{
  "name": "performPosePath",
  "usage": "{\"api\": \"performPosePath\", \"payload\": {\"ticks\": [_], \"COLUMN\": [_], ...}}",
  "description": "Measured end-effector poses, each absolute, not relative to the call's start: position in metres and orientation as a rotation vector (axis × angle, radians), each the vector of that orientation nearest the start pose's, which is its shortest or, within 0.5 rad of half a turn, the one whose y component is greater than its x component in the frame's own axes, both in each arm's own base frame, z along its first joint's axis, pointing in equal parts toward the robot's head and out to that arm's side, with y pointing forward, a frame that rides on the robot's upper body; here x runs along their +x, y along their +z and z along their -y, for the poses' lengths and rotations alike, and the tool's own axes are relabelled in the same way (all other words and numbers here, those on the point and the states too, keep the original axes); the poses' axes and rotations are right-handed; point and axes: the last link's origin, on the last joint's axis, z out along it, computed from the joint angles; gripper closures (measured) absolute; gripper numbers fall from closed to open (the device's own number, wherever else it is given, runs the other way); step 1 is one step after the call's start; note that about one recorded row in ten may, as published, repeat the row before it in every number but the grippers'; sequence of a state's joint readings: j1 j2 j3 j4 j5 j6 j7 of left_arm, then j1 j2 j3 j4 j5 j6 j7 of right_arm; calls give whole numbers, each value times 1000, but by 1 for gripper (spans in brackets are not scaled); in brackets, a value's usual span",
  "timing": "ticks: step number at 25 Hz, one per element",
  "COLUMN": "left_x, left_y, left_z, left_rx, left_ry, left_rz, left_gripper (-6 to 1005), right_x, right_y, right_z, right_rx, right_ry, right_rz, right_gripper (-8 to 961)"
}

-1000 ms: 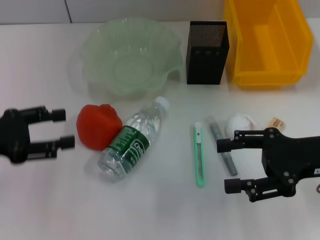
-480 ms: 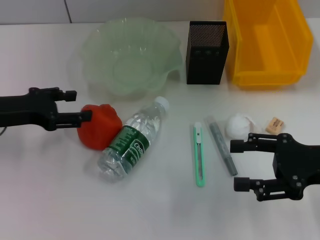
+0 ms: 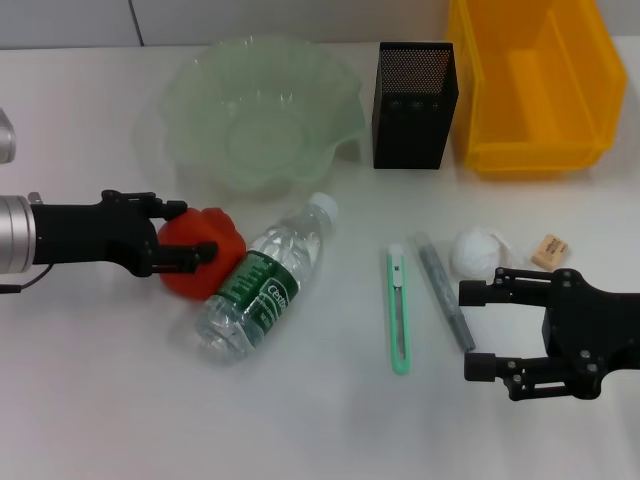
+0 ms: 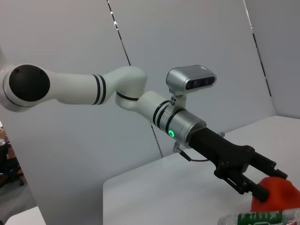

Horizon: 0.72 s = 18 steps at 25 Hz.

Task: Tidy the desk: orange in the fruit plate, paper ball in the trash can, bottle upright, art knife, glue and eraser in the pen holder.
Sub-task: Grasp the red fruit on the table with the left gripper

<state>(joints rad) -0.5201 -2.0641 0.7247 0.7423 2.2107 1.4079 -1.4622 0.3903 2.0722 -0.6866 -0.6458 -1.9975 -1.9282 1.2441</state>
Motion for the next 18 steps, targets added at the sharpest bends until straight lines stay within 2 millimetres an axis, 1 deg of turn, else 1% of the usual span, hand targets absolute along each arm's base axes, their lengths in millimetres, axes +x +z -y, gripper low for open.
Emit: {"api": "performPosePath", "payload": {"ticks": [7, 13, 18], "left_x": [-296, -296, -294], "left_y": [6, 5, 5], "left_z": [-340, -339, -338], "left_rx": [-2697, -2701, -2706], "left_ry": [-277, -285, -305], "left_rz": [647, 648, 649], "left_gripper": [337, 554, 790], "right_x": [272, 271, 271], "right_y": [6, 6, 5], "right_z": [-251, -252, -253], "right_rx": [-2928, -2926, -2926], "right_ry": [975, 977, 975], "right_rz": [-523, -526, -525], "right_gripper": [160, 161, 160]}}
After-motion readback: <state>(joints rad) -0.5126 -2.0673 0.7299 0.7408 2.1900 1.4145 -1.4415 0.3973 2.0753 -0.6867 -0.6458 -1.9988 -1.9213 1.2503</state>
